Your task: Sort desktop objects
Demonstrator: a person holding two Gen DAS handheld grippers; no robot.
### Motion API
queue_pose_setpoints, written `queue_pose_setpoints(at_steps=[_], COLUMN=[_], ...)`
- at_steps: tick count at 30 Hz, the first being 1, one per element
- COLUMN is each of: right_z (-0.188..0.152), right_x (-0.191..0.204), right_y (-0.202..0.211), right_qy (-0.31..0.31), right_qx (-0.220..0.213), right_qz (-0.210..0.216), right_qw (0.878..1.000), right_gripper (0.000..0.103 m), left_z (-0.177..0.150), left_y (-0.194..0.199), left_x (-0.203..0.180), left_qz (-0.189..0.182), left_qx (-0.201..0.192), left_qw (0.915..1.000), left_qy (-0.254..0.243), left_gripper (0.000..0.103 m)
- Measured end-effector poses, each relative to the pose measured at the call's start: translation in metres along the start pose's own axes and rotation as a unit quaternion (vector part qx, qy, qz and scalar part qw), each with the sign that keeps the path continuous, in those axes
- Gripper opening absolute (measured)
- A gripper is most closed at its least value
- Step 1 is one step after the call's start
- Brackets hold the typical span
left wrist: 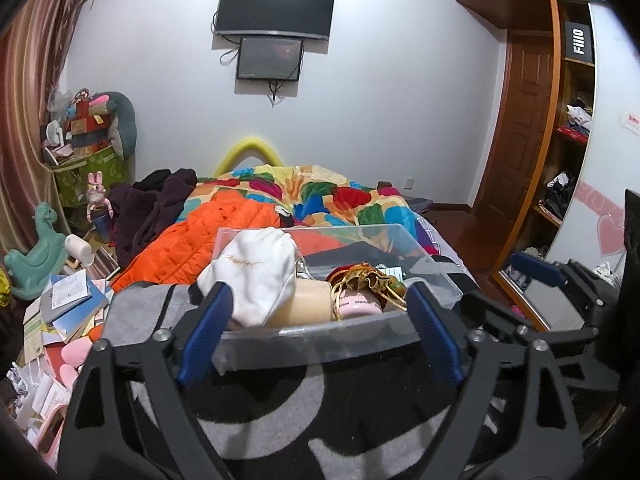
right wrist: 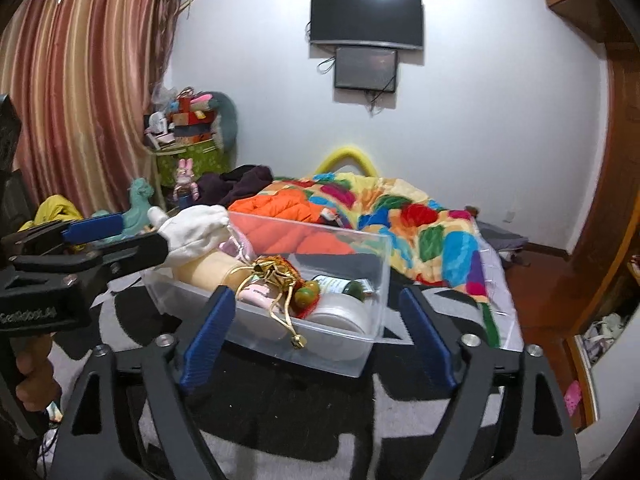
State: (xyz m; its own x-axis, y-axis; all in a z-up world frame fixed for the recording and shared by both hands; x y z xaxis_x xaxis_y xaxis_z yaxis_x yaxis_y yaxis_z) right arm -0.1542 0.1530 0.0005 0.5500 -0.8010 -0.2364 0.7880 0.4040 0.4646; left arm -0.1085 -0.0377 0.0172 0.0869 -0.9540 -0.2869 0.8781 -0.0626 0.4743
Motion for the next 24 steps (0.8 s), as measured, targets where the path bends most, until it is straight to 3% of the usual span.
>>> queue_pose_setpoints(at_steps=[8,24], right_z=[-0.010,-0.044], right_x=[0.002,0.025], right_y=[0.030,0.054], right_qy=[-0.011,-0.001], right_qx=[-0.010,0.008], right_qz=[-0.012,-0.033], right_qw=[1.000,0.999], right_gripper=[0.102,0.102], left_z=[-0.017,-0.054], left_y=[0.024,0.047], left_x=[-0.003,0.002], left_qz=[0.015,0.033], left_qx=[-0.006,-0.003], left_qw=[0.9994,0.9985], left_qy=[-0.030,-0.043], left_gripper=[0.097,0.100])
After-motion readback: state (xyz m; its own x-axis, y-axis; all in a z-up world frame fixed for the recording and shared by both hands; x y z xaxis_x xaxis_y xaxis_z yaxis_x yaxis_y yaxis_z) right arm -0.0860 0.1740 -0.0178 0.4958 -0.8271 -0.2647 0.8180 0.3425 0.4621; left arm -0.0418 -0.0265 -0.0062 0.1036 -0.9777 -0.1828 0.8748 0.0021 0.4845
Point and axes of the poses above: each gripper's, at about its wrist camera, not at the fingertips, and y roughly against the way its jaws point, x to its left, z to its top, the point moved 1 cm from there along -y, roughly the way its jaws point, and after that the axes turned 12 degrees about y, right-handed, at the moved point
